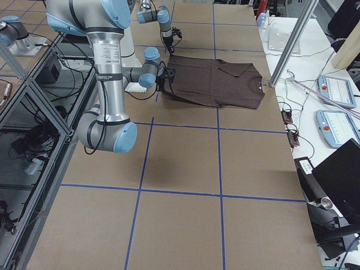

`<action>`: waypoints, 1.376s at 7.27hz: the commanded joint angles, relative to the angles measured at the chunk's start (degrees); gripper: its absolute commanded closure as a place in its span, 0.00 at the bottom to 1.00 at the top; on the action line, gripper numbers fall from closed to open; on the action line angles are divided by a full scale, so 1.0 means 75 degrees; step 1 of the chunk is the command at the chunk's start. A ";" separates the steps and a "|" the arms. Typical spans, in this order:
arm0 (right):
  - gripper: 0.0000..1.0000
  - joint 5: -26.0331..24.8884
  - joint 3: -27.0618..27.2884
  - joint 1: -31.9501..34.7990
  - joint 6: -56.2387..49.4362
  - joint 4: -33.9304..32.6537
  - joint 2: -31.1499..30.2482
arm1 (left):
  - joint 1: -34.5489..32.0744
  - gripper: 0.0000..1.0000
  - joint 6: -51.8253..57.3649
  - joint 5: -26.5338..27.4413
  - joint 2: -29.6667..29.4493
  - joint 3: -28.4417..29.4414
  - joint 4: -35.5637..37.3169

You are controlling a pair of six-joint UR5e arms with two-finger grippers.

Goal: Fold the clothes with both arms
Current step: 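Lift the hem and fold it toward the collar with both grippers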

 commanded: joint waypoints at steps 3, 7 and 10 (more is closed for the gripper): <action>1.00 0.1471 0.1018 0.0038 0.0000 0.0047 -0.0821 | 0.1124 1.00 -0.0047 -0.0262 0.0145 -0.2705 0.2199; 1.00 0.2437 0.1386 0.0469 -0.0105 0.0094 -0.1165 | 0.2001 1.00 -0.0799 -0.0369 0.0063 -0.3299 0.2357; 1.00 0.2646 0.0216 0.2047 -0.0489 0.0082 0.0228 | -0.0315 1.00 0.0448 -0.1002 -0.0356 -0.3160 0.2638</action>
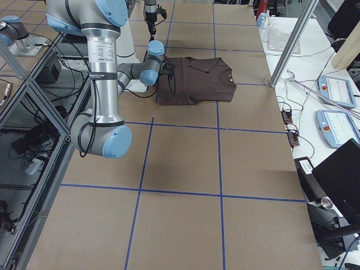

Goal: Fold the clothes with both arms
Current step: 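Lift the hem and fold it toward the collar with both grippers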

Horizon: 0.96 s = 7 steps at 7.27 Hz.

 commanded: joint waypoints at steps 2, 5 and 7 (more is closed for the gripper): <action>1.00 0.0456 -0.1121 0.1908 -0.1110 -0.0001 0.0754 | -0.1992 1.00 0.1684 -0.0170 -0.1071 0.1347 0.0156; 1.00 0.0374 -0.3052 0.2591 -0.1159 -0.0001 0.2394 | -0.3155 1.00 0.2819 -0.0076 -0.1790 0.3027 0.0086; 1.00 0.0327 -0.4095 0.2908 -0.1218 0.0010 0.2910 | -0.3812 1.00 0.3397 -0.0029 -0.2084 0.4290 -0.0833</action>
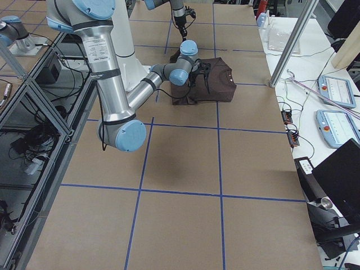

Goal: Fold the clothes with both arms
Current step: 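Lift the hem and fold it toward the collar with both grippers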

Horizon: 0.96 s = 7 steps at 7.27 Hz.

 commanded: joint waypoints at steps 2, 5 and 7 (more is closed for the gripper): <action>1.00 -0.0026 -0.1536 0.0533 -0.0028 0.0102 0.0705 | -0.0824 1.00 0.0732 0.0054 -0.0373 0.2032 -0.1867; 1.00 -0.0037 -0.3130 0.0616 -0.0005 0.0876 0.1700 | -0.1166 1.00 0.0804 0.0065 -0.0902 0.3079 -0.2575; 1.00 -0.0037 -0.3821 0.0593 0.0007 0.0900 0.2473 | -0.1190 1.00 0.0816 0.0077 -0.0903 0.3093 -0.2540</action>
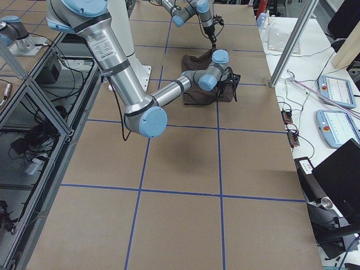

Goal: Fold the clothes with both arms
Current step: 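Lower the hem at the collar and open both grippers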

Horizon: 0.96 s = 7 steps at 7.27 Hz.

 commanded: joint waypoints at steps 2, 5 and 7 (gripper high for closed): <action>1.00 0.0000 -0.0757 -0.0017 -0.0003 0.0085 0.0675 | -0.0023 1.00 -0.0004 -0.0006 -0.0021 0.0069 0.0033; 1.00 0.0011 -0.0769 0.0006 -0.0027 0.0108 0.0581 | -0.0011 1.00 -0.0039 -0.0006 -0.0137 0.0279 -0.0037; 0.01 0.0000 -0.0757 -0.0005 -0.0027 0.0971 0.0115 | 0.0001 0.00 -0.0016 0.0261 -0.0220 0.0316 0.0033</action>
